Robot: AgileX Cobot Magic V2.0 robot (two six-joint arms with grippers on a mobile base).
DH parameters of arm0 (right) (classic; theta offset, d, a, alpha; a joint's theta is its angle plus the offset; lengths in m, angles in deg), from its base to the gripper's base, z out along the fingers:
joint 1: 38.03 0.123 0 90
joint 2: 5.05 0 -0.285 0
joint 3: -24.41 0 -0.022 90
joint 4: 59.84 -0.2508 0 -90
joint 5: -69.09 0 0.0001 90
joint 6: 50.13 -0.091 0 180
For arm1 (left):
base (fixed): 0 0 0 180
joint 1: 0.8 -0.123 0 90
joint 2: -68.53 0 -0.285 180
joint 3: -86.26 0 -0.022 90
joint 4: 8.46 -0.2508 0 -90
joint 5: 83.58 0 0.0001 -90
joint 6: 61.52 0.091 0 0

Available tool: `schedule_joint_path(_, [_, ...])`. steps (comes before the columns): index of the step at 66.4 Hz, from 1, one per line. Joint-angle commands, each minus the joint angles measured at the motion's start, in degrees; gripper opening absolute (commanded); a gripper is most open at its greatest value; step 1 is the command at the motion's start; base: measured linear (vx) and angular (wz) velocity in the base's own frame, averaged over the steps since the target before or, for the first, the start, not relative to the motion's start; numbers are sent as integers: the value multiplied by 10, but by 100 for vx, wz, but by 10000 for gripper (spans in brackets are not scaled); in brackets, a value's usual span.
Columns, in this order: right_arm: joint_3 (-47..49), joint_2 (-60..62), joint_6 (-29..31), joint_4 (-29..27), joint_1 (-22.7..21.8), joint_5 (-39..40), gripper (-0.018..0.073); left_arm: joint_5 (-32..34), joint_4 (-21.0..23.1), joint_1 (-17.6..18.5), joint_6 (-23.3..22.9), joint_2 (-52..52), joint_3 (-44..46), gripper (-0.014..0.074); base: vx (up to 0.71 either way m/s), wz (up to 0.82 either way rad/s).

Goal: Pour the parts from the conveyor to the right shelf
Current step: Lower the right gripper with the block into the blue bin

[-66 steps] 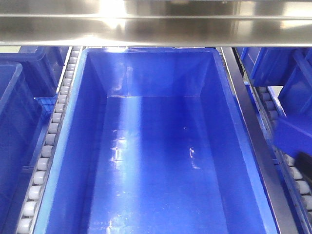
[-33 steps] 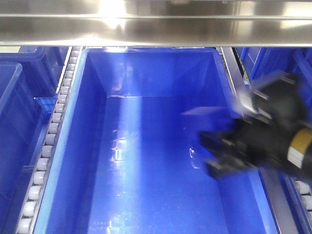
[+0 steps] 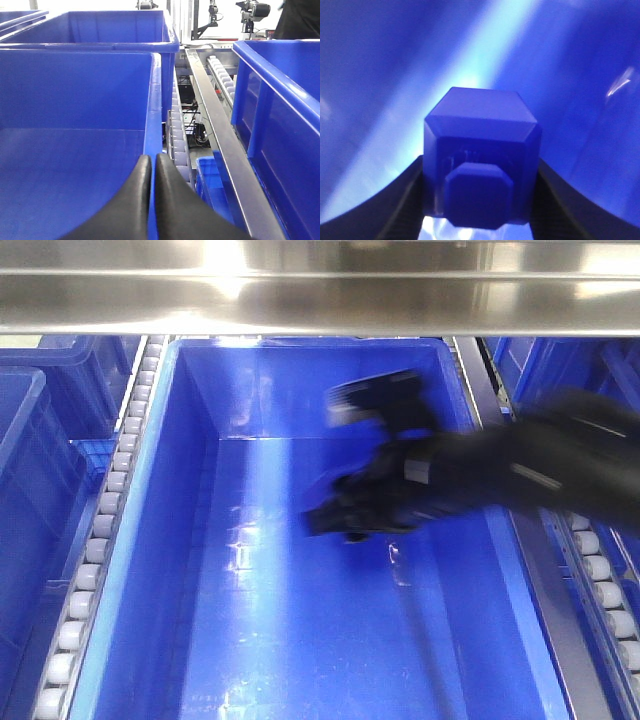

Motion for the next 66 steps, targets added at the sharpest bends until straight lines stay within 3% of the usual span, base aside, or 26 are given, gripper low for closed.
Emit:
schedule_joint_path(1, [61,-26,5,3,0,-29,13,42,4,3,-4,-7,11,-6,0,0])
schedule_joint_path(19, [168,-133,-10,6,0,-107,114,42,4,3,-4,-7,11,-6,0,0])
schedule_joint_path(33, [225,-181,-55,52,0,-155,340,42,4,3,-4,-7,11,-6,0,0])
schedule_joint_path(46, [234,-188,-60,65,0,-142,538,42,4,3,-4,-7,11,-6,0,0])
schedule_joint_path(66, [234,-171,-71,72,0,-129,582,42,4,3,-4,-7,11,-6,0,0])
